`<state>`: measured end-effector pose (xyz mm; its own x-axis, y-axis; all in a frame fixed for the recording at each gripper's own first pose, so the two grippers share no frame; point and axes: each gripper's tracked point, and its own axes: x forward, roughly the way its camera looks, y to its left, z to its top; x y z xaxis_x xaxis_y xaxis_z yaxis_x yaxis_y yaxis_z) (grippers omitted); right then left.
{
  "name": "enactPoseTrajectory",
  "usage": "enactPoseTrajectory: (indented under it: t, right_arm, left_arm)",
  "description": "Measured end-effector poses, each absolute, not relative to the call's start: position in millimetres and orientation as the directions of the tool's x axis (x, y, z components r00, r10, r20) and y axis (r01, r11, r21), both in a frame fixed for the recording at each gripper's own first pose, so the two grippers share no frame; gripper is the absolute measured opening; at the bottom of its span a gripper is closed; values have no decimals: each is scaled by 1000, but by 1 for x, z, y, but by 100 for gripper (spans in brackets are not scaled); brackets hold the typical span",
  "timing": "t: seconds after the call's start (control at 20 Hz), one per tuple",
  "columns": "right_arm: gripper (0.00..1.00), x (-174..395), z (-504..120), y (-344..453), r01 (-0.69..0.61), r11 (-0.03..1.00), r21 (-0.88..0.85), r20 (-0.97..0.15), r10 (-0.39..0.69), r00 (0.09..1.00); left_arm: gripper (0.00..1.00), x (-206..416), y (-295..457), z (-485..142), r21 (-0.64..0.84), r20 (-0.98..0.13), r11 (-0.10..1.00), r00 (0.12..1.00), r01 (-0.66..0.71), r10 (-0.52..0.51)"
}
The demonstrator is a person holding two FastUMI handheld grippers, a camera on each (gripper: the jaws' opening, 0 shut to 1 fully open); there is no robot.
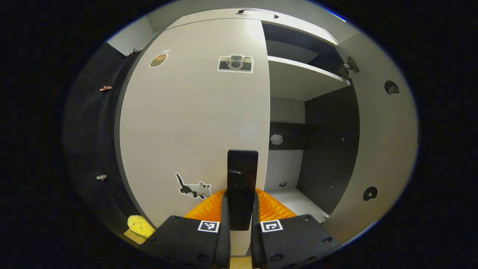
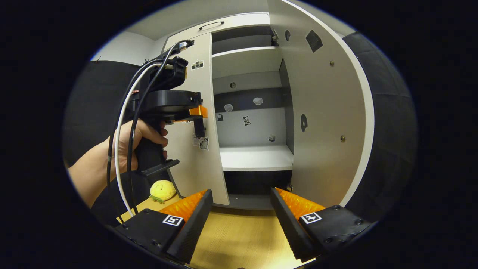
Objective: Open the right door of the double-door shoe cabinet with the right hand, and open the left door with the left hand.
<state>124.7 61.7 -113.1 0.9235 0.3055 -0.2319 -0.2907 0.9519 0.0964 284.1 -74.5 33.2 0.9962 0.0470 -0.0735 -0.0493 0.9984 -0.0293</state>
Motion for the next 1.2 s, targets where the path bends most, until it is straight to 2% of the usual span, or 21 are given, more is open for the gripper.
enactPoseTrajectory:
  t: [0.15,0.3,0.8,1.2]
  right_arm:
    - [98,123,-115,64,-290,952,95,-241,305,921]
    - [98,125,-117,62,-281,956,86,-254,294,922]
    - [98,116,-107,60,-163,984,69,-248,175,953]
    - [98,97,-102,92,-159,986,46,-221,165,961]
  left_arm:
    - [17,279,-74,33,-40,-76,999,997,-31,28]
    - [16,264,-73,35,-62,-66,998,998,-10,6]
    - [16,159,-35,32,-121,-46,991,997,50,-56]
    - [15,101,17,32,-117,-24,993,999,22,-25]
